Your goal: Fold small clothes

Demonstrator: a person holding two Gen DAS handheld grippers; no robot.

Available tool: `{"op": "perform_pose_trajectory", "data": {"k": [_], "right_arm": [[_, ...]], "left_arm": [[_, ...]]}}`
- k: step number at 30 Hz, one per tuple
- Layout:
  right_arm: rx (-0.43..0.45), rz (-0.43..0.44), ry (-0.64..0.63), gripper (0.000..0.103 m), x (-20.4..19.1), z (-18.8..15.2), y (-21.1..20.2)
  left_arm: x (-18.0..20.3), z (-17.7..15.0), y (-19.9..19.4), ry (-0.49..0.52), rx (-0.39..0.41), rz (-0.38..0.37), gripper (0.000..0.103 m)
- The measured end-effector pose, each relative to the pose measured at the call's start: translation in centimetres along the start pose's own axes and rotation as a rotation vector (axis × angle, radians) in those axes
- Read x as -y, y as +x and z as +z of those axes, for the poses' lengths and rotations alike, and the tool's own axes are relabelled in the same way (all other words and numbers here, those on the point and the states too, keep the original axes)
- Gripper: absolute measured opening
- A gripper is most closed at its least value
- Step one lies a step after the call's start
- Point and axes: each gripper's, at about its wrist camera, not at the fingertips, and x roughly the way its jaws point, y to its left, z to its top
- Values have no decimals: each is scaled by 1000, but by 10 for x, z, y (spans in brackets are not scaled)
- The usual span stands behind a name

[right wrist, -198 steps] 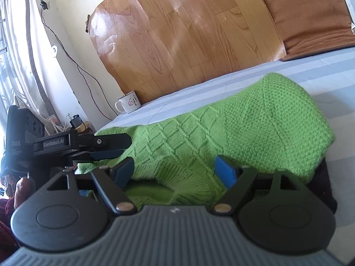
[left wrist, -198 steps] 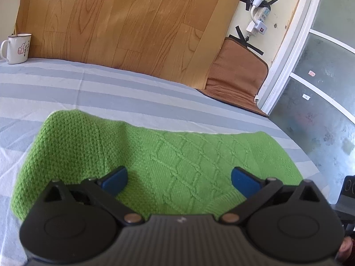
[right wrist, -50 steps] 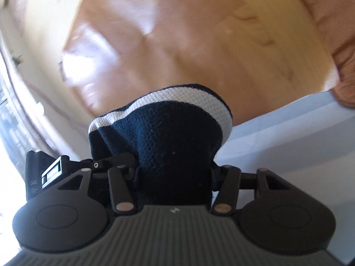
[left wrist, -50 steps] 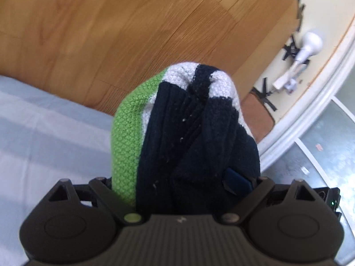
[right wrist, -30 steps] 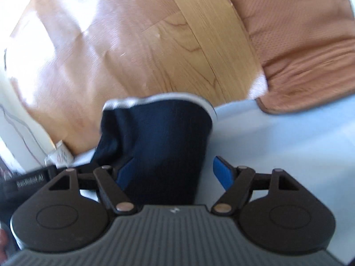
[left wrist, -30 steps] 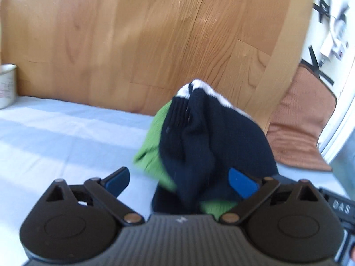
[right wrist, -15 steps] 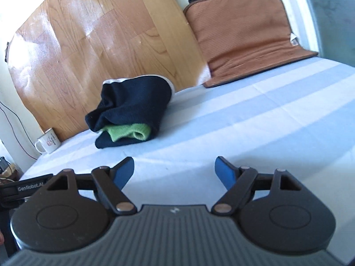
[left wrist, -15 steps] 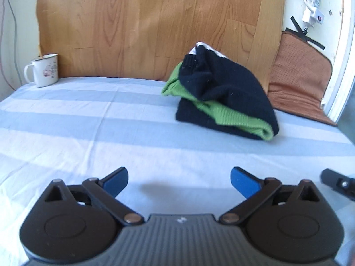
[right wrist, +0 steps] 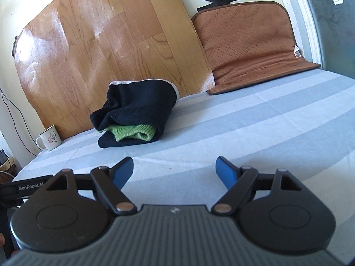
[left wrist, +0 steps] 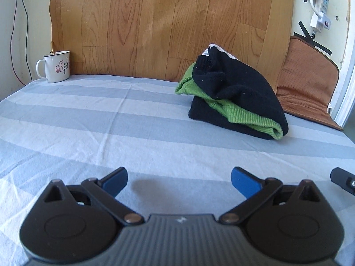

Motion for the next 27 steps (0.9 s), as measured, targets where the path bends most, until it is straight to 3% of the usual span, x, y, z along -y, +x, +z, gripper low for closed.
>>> {"op": "perform_pose_trajectory", "data": {"k": [27], "right_arm": [[-2,37,42,85,7,1,-4]], "left_arm": [[10,-2,-3,56,20,33,103]]}}
